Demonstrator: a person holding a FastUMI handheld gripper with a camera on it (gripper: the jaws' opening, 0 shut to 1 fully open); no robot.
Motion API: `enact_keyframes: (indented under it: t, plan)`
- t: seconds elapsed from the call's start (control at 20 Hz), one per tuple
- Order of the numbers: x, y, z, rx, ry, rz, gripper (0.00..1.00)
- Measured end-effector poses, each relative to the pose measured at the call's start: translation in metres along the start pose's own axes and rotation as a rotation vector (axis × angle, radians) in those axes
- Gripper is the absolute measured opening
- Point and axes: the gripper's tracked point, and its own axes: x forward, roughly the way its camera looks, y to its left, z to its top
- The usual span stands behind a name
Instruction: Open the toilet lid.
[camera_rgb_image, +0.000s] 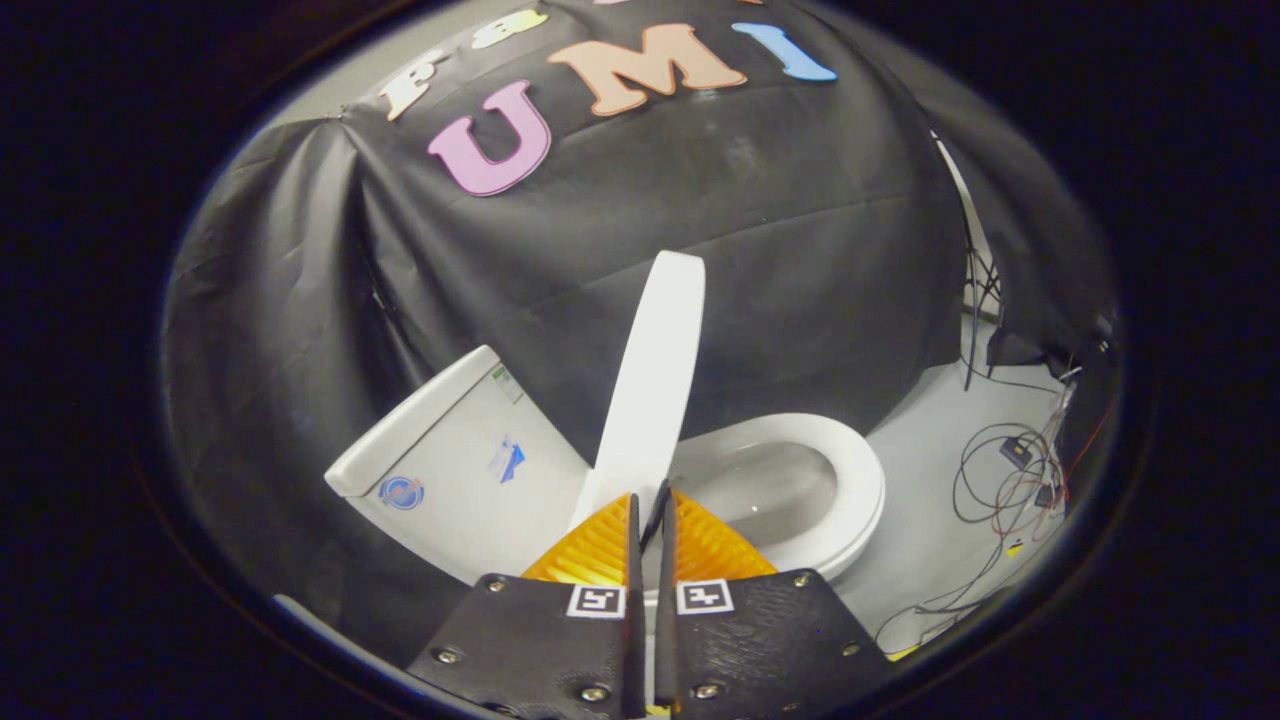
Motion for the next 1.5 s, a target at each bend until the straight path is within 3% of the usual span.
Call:
enact_keyframes:
  t: [1.5]
  plan:
    - [-0.002, 0.126, 0.018, -0.24, -0.099, 0.12, 0.06]
